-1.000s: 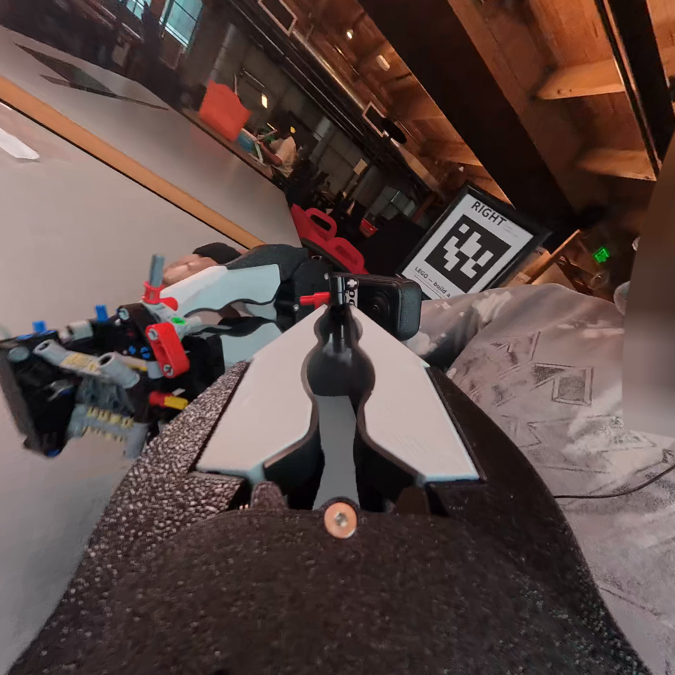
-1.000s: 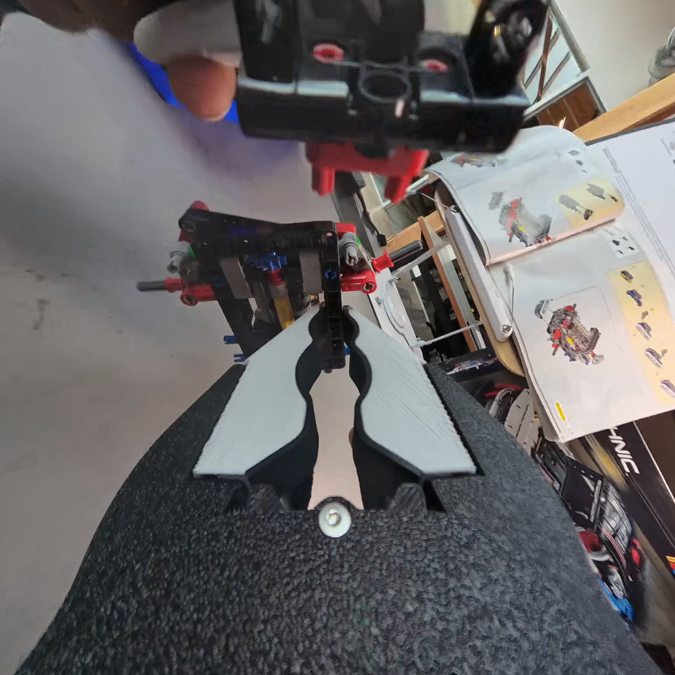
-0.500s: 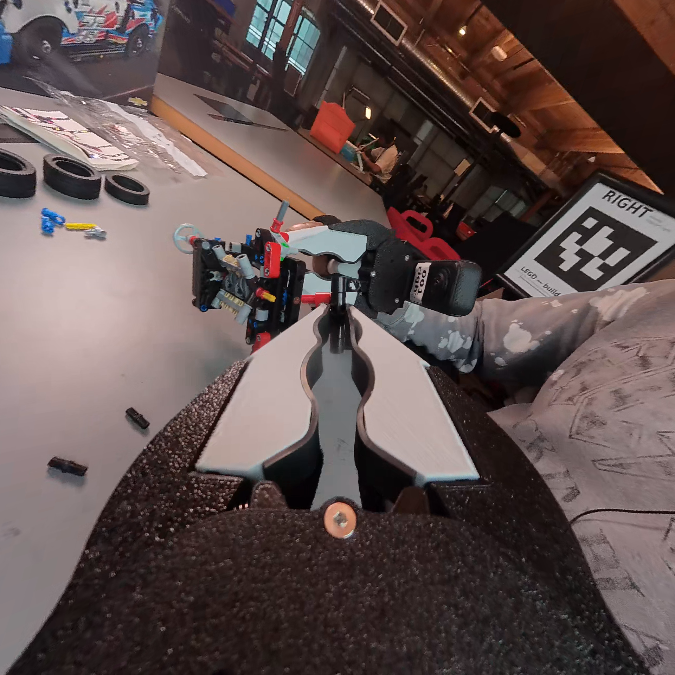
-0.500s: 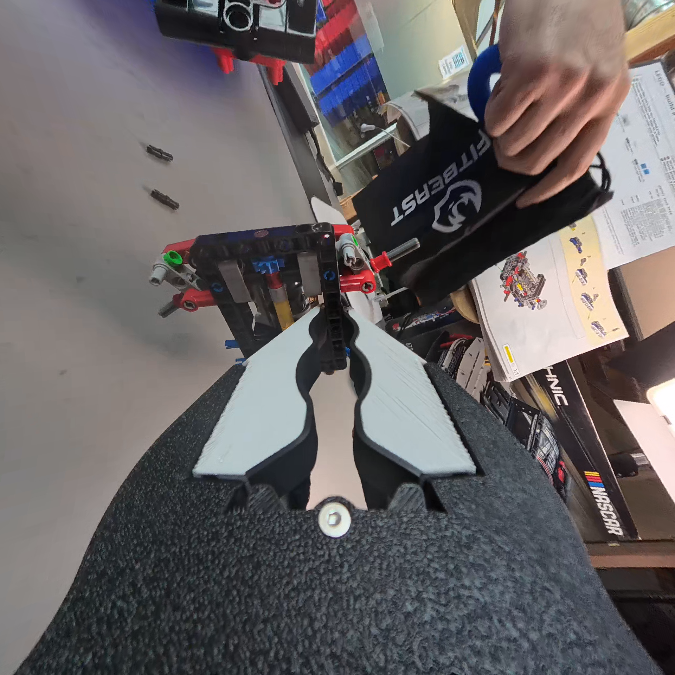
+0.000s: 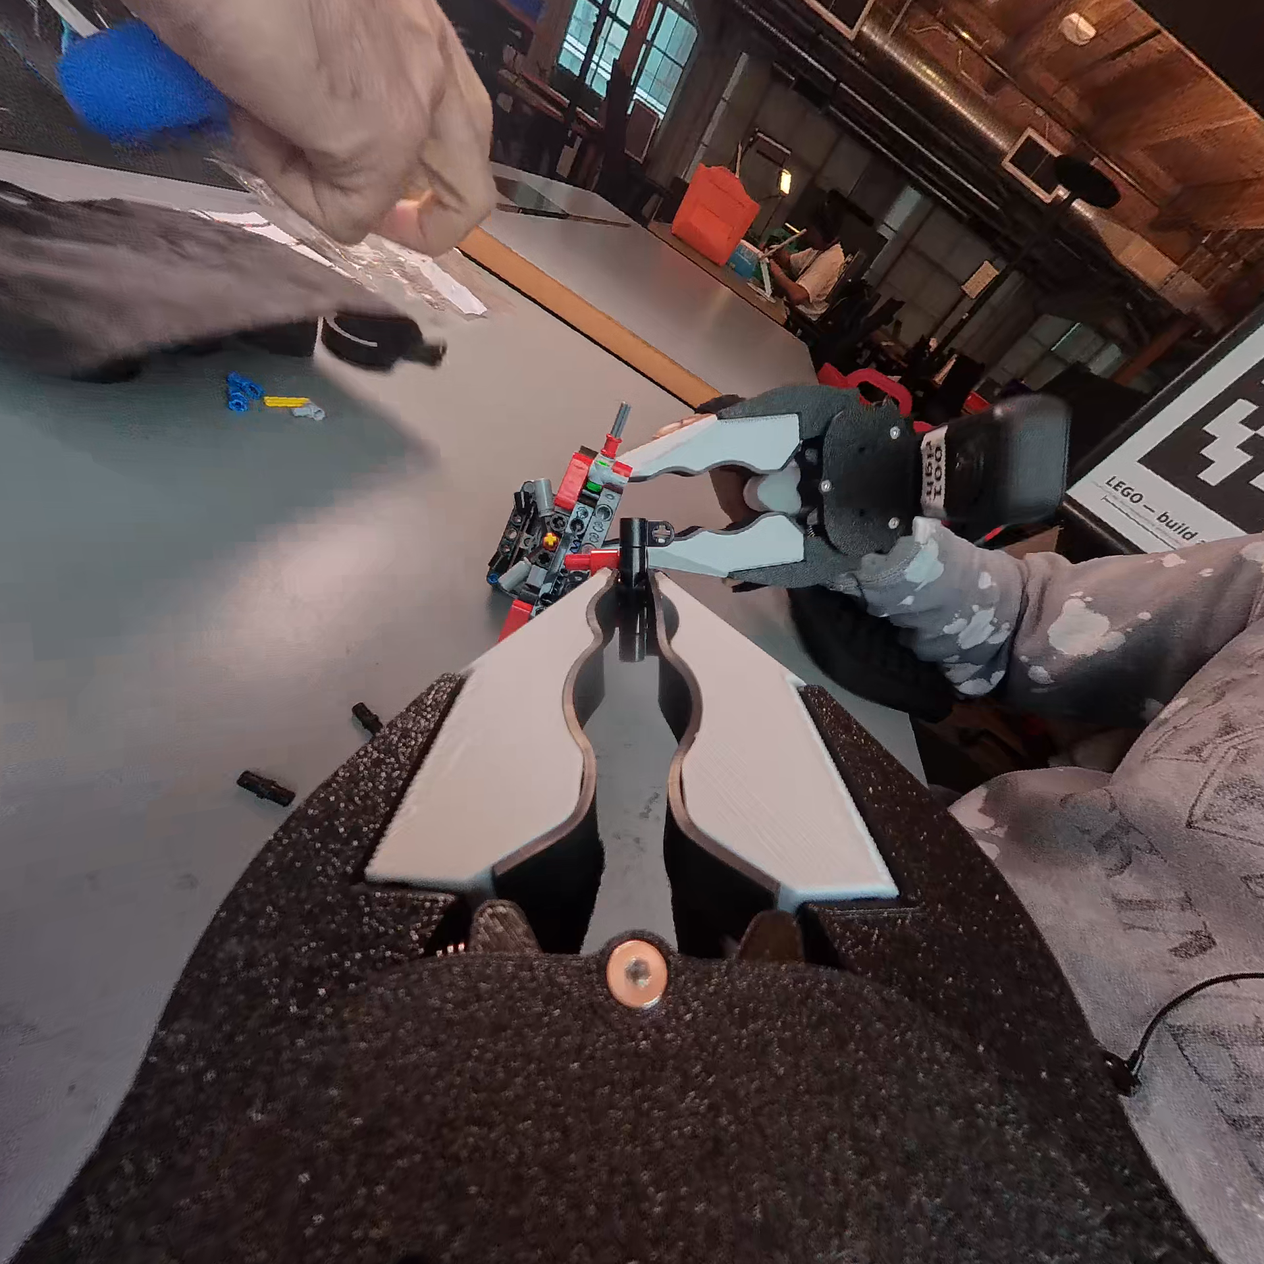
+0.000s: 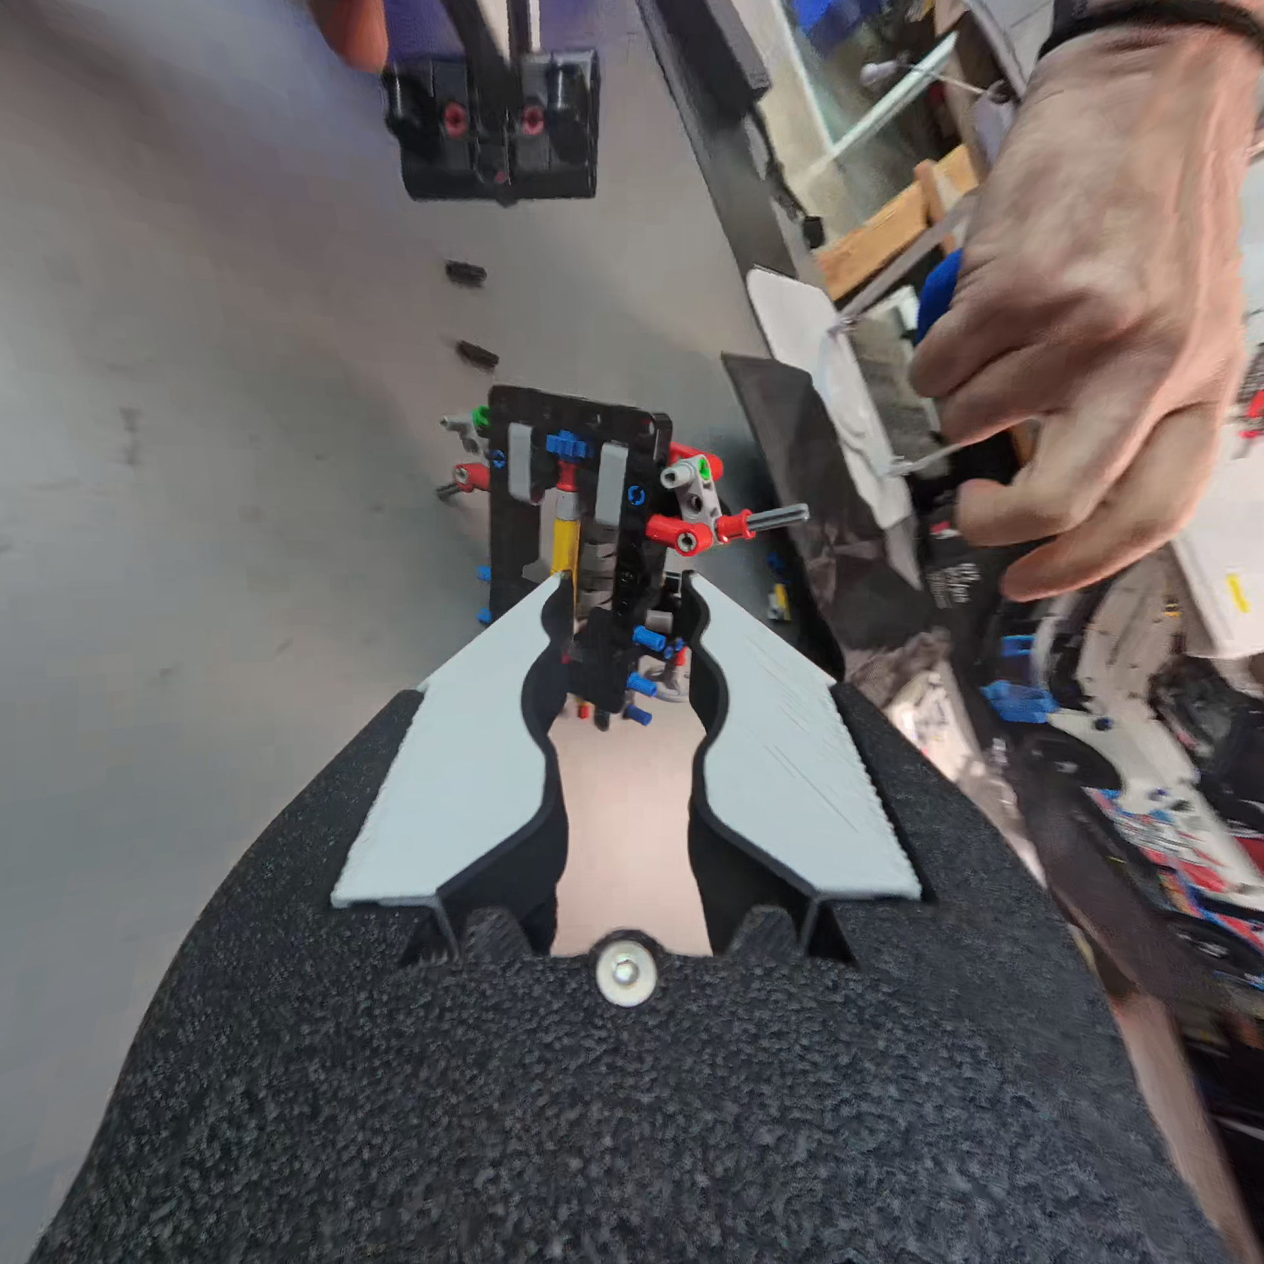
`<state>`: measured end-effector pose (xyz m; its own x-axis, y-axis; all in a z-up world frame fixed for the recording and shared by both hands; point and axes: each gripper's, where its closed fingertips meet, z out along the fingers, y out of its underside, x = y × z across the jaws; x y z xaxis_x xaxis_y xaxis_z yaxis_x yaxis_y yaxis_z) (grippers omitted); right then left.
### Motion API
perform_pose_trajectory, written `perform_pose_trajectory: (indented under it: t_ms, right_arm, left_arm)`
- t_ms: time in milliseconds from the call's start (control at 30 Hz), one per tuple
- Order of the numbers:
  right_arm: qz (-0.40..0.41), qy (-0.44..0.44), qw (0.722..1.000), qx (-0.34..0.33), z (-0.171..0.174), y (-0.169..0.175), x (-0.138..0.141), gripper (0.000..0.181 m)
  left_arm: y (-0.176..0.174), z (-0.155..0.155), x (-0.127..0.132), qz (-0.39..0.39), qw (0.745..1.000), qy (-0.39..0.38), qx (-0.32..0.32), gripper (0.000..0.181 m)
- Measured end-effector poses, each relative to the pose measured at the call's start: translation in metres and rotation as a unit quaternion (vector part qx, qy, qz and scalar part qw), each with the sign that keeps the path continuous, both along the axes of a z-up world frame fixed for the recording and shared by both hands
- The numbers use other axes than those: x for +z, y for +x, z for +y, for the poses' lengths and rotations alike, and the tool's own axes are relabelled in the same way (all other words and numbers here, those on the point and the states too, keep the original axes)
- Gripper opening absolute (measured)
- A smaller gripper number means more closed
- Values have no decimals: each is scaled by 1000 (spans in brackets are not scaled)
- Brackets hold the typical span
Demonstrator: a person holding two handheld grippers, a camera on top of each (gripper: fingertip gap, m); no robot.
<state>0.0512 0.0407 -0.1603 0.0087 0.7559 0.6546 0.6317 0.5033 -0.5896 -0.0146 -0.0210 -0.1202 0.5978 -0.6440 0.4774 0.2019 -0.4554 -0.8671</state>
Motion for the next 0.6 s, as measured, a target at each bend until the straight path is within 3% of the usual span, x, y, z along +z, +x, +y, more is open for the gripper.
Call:
perform_pose_trajectory:
  t_ms: [67, 133, 233, 333, 400, 500, 600]
  right_arm:
    - [11, -115, 992, 58, -23, 0, 4, 36]
    - [35, -213, 968, 127, -49, 3, 14, 29]
    - [77, -281, 941, 173, -59, 8, 31, 29]
    - [112, -262, 949, 132, -33, 11, 36, 30]
    - [109, -229, 963, 85, -5, 12, 27, 45]
    - [40, -244, 967, 54, 13, 10, -12, 75]
    - [12, -241, 968, 64, 11, -1, -34, 59]
  left_arm:
    - [1, 0, -2, 0, 1000, -4, -1, 7]
    - [1, 0, -3, 2, 1000, -5, -3, 7]
    - [2, -1, -5, 7, 1000, -7, -6, 7]
    - [2, -1, -6, 6, 1000, -9, -6, 7]
    - [2, -1, -6, 4, 1000, -9, -6, 7]
    - [2, -1, -6, 2, 1000, -11, -7, 7]
    - [3, -1, -6, 3, 1000, -11, -10, 7]
